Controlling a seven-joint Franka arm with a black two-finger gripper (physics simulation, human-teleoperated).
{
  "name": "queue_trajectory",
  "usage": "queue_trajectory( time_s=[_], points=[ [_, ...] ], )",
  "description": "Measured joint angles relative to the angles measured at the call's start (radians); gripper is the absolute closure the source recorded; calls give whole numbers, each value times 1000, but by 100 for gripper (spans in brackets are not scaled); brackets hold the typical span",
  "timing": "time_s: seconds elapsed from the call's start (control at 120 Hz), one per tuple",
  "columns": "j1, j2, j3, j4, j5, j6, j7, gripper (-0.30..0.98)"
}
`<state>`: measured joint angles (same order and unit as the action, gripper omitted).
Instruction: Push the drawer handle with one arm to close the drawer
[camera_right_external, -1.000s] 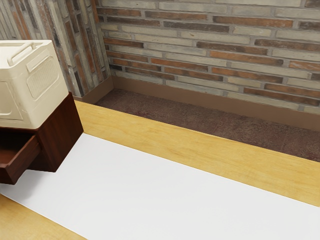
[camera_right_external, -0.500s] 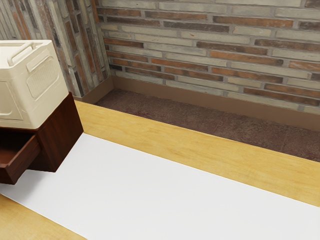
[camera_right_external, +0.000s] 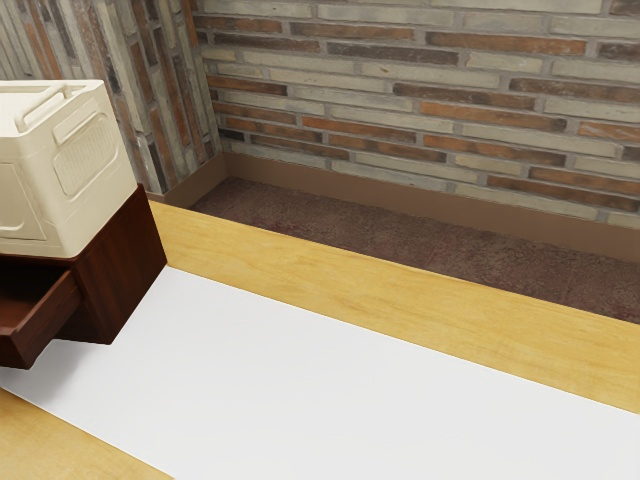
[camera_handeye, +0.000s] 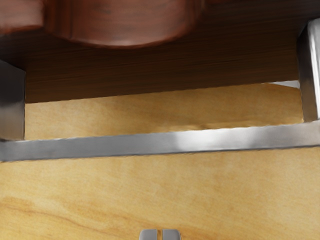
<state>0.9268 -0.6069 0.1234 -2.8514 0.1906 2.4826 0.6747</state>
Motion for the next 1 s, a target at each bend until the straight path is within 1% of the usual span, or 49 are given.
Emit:
queue_trajectory(
  time_s=[0.083, 0.192, 0.275, 0.35, 0.7, 1.0],
  points=[
    [0, 34, -25, 31, -11, 14, -5, 79],
    [8, 56, -81, 47, -65, 25, -16, 79],
    [11, 75, -98, 60, -107, 30, -27, 79],
    [12, 109, -103, 95, -127, 33, -35, 79],
    [11, 286, -167, 256, -152, 39, -64, 79],
    [10, 404, -212, 374, -162, 40, -79, 79]
  ],
)
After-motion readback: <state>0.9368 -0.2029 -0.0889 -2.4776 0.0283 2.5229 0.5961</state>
